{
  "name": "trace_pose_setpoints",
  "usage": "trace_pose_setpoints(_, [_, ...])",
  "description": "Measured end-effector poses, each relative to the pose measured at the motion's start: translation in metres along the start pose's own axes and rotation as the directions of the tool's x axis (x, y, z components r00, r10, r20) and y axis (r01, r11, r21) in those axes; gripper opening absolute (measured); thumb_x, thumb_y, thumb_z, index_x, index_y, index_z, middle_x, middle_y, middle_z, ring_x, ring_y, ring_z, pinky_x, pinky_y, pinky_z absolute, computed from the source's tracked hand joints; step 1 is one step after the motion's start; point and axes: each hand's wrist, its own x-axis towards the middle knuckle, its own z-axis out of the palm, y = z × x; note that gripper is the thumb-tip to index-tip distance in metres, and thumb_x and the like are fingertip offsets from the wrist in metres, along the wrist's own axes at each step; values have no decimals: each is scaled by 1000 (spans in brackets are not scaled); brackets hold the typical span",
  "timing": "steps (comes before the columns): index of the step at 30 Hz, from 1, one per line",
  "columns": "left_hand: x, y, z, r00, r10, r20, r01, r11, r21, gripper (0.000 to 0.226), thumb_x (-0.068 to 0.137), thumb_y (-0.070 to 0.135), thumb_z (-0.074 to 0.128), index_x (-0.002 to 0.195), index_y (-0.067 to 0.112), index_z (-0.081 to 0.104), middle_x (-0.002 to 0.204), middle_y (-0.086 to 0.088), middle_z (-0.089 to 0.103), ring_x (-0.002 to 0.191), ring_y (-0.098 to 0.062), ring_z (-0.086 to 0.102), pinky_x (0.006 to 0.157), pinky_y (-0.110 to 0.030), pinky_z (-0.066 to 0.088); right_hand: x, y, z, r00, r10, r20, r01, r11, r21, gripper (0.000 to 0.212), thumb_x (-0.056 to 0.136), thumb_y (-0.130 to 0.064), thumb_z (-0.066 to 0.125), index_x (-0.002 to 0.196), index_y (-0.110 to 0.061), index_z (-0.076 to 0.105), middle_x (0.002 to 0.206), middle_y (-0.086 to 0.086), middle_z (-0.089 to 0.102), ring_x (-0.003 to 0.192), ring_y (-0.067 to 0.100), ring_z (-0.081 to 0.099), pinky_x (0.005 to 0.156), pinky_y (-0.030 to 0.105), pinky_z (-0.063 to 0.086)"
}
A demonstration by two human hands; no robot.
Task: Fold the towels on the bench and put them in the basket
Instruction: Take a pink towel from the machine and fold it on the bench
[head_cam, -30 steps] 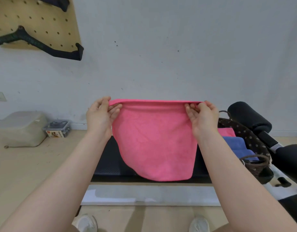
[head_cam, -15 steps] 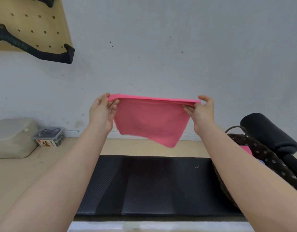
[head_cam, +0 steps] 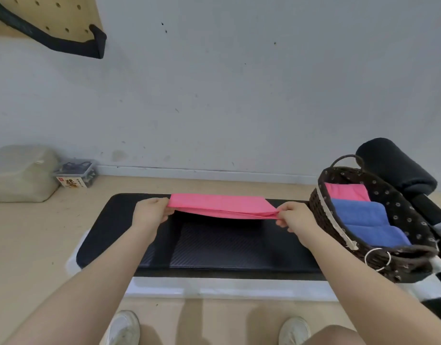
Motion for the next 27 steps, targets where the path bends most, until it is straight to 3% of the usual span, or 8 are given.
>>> trace_pose_setpoints(4, [-17,-29,-18,998,-52,-27,53,997,63,19,90,16,48,96,6,64,78,-5,74,88,-15,67,87,-29,50,-23,13,4,996,-39,76,41,999,-26,20,85,-5,50,84,-13,69,73,5,71,70,12,64,60,23,46])
trace_pose_setpoints(8, [-34,-39,-43,987,16,160,-72,934,351,13,78,13,64,86,16,74,80,6,74,96,-14,63,96,-35,48,-37,31,-3,981,-48,187,106,944,-311,13,82,-11,59,80,-13,72,78,0,73,84,14,64,80,32,52])
trace_pose_setpoints(12, [-55,-42,-53,951,44,307,-245,711,659,17,80,16,66,96,14,72,98,-1,67,92,-18,57,76,-26,42,-57,43,-15,938,-60,341,209,884,-419,13,75,-19,74,87,-14,71,90,2,71,90,19,64,84,33,50])
trace_pose_setpoints(17, [-74,-39,-55,906,101,411,-413,423,806,17,83,18,66,99,16,68,91,4,67,86,-15,61,68,-23,45,-78,46,-22,941,-204,269,303,862,-406,9,75,-11,73,74,-19,69,75,-2,69,74,13,61,64,19,45])
trace_pose_setpoints(20, [-80,-40,-61,869,96,486,-476,432,766,11,85,19,63,95,17,68,86,4,64,79,-10,58,62,-18,45,-85,53,-26,923,-280,265,370,833,-410,3,80,-13,68,77,-14,69,81,2,66,75,14,59,66,21,44])
trace_pose_setpoints(23, [-87,-44,-63,809,133,572,-553,503,665,18,86,18,62,81,1,62,85,-2,51,73,-13,49,64,-20,40,-84,62,-31,936,-292,195,347,854,-388,5,79,-8,61,75,-6,62,86,11,63,77,20,55,68,31,42])
trace_pose_setpoints(25, [-90,-45,-62,794,155,588,-552,587,592,22,81,20,60,78,-2,58,85,-4,51,72,-14,47,62,-22,38,-83,65,-29,942,-270,199,319,904,-285,17,77,-7,58,63,-11,52,75,12,60,71,19,50,64,32,37])
trace_pose_setpoints(27, [-87,-44,-61,776,138,615,-546,635,547,24,71,24,55,71,0,52,70,-4,45,62,-14,40,60,-26,33,-80,65,-24,933,-286,220,329,924,-193,22,78,-2,53,60,-12,46,65,5,50,66,18,44,62,31,31])
